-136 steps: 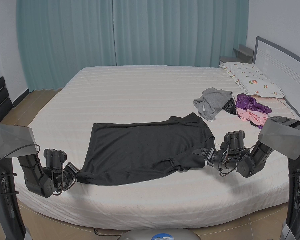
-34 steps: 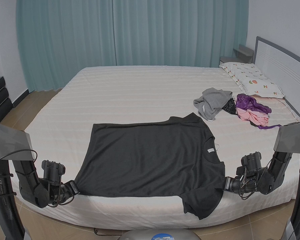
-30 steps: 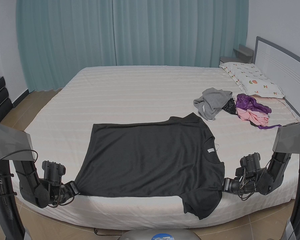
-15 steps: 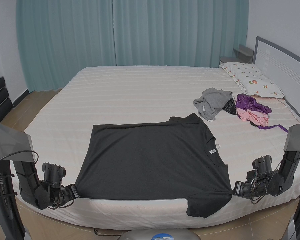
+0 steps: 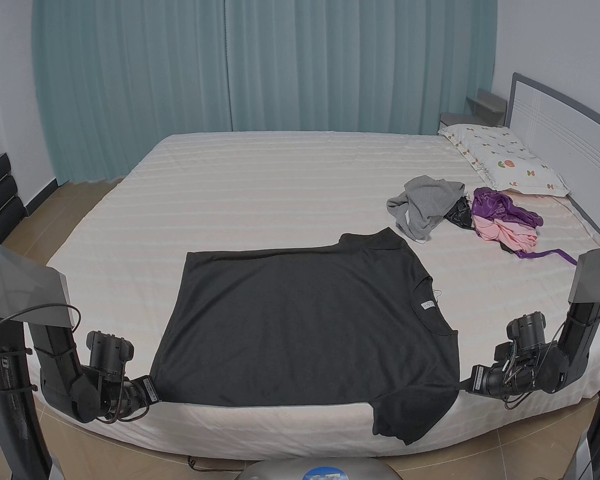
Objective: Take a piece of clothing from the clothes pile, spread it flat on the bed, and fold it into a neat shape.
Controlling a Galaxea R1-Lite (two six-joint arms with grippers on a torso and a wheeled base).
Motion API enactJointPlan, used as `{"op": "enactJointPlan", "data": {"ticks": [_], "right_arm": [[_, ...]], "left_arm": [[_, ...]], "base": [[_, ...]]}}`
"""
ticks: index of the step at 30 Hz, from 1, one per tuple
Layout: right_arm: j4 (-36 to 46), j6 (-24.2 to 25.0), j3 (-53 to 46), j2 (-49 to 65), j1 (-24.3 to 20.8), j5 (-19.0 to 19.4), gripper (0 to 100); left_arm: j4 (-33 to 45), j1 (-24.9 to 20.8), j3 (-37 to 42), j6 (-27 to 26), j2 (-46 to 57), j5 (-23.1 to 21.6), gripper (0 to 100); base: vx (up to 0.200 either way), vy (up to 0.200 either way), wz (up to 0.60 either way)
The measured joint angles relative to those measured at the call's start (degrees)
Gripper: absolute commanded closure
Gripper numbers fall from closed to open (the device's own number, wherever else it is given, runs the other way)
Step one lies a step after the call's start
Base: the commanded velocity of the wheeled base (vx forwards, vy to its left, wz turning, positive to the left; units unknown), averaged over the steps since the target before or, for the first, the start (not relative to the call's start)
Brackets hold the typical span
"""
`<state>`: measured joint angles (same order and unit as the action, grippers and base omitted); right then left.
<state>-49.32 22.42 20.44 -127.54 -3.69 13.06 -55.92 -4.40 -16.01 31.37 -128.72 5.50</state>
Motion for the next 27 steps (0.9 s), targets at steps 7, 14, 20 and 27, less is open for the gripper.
{"op": "enactJointPlan", "data": {"ticks": [7,14,20,27], "right_arm": [[-0.4,0.4,1.1,-0.3,-0.2,2.1,0],[-2.4,6.9,2.0,1.8,0.3,5.3,0],[-6.9,12.6,2.7,3.2,0.8,6.9,0],[-7.6,15.5,3.5,3.5,2.5,7.1,0]], "left_arm": [[-0.3,-0.5,-0.1,0.4,-0.2,0.0,0],[-0.5,-0.1,-0.8,1.2,1.1,-0.1,0],[-0.7,0.4,-1.6,3.6,4.7,-2.5,0],[-0.7,0.6,-3.0,9.0,7.1,-3.8,0]], "base": [[0.000,0.000,0.00],[0.000,0.000,0.00],[0.000,0.000,0.00],[0.000,0.029,0.00]]}}
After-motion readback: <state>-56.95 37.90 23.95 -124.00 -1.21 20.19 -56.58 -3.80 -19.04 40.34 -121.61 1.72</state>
